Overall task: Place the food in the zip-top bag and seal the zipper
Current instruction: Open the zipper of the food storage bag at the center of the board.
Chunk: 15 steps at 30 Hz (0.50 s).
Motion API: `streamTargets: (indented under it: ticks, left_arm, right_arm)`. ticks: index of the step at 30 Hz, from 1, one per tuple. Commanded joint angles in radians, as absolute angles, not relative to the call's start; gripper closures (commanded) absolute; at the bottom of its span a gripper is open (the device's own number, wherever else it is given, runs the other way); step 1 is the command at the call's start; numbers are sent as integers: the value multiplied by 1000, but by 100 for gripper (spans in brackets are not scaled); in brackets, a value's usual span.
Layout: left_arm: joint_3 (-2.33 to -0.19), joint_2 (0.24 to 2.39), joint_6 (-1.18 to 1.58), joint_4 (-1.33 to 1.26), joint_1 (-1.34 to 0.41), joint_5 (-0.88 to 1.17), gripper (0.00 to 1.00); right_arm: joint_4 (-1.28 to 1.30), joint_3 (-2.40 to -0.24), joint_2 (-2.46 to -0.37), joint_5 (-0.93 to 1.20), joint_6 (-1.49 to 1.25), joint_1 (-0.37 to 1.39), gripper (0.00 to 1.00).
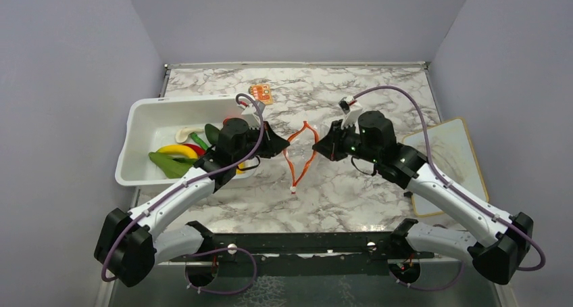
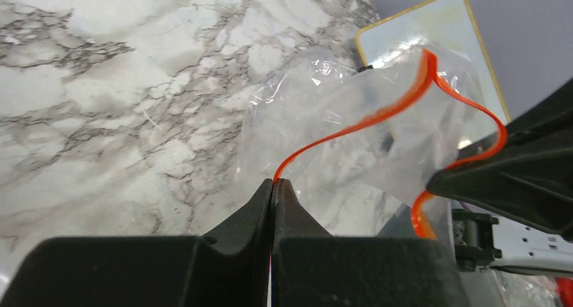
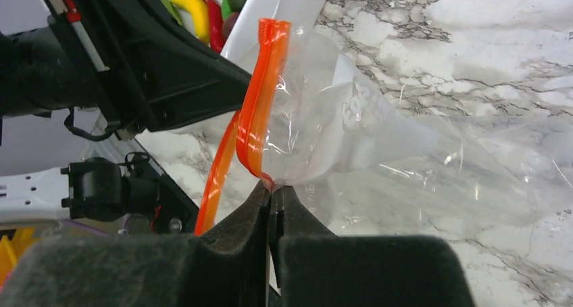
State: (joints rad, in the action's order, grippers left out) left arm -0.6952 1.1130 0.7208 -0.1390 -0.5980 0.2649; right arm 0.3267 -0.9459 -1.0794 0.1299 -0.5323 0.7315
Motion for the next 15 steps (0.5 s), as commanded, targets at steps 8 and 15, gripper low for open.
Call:
streamTargets:
  ticks: [8,15]
  left_arm:
    - [-805,1086,632,56,-600,189,100]
    - [-825,1066,666,-4,-601,347,60]
  right_arm:
    - [393,-960,-966,236,-514,637,99]
    - [387,-951,-968,249,-524,637,99]
